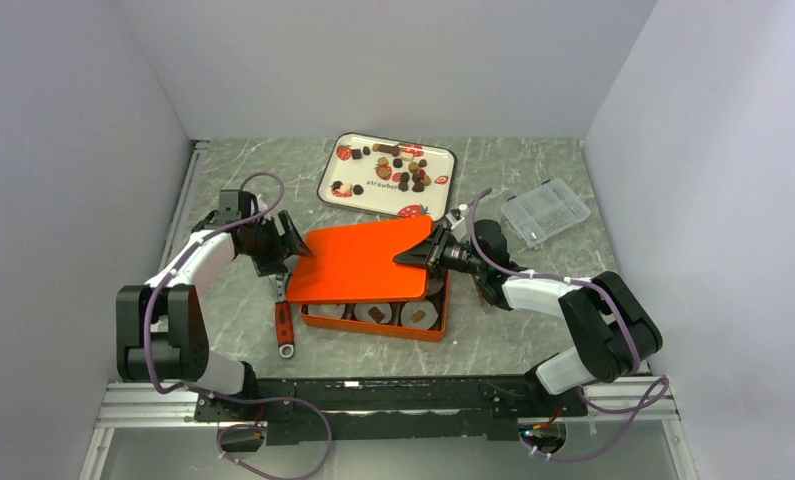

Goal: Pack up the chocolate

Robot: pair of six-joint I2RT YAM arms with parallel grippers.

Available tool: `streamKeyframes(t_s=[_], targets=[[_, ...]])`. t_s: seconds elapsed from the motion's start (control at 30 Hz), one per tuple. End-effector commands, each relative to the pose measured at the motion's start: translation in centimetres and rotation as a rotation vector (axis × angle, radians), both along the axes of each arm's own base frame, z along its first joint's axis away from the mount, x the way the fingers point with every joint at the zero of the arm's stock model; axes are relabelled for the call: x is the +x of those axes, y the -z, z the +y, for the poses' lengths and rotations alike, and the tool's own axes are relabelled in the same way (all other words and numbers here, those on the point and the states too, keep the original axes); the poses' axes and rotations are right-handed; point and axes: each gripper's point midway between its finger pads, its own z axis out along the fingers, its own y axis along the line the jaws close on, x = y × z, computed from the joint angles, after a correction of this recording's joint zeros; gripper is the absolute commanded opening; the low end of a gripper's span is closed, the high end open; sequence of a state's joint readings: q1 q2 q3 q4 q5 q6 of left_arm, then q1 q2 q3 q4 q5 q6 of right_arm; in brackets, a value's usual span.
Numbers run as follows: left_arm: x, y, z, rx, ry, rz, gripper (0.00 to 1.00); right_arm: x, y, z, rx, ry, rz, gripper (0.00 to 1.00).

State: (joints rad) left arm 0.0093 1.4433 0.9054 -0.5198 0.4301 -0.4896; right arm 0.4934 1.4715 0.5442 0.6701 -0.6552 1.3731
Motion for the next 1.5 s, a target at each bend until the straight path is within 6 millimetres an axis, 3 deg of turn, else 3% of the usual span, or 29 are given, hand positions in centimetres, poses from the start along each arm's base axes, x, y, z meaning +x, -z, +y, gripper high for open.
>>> streamKeyframes(t_s=[0.0, 0.33, 1.47], targets=[[-0.3, 0.1, -0.9, -0.017, 0.056, -0.022, 0.82, -0.6, -2.3, 0.1, 0.062, -0.024, -0.107, 0.14], [-1.8, 0.1, -2.5, -0.022, 0.106, -0.018, 0.82, -1.6, -1.5, -0.2, 0.055, -0.048, -0.116, 0.15], [-4.4, -1.1, -3.7, -0.039, 0.163, -0.016, 0.79, -2.1, 0.5, -2.6, 0.005, -0.018, -0.117, 0.17]])
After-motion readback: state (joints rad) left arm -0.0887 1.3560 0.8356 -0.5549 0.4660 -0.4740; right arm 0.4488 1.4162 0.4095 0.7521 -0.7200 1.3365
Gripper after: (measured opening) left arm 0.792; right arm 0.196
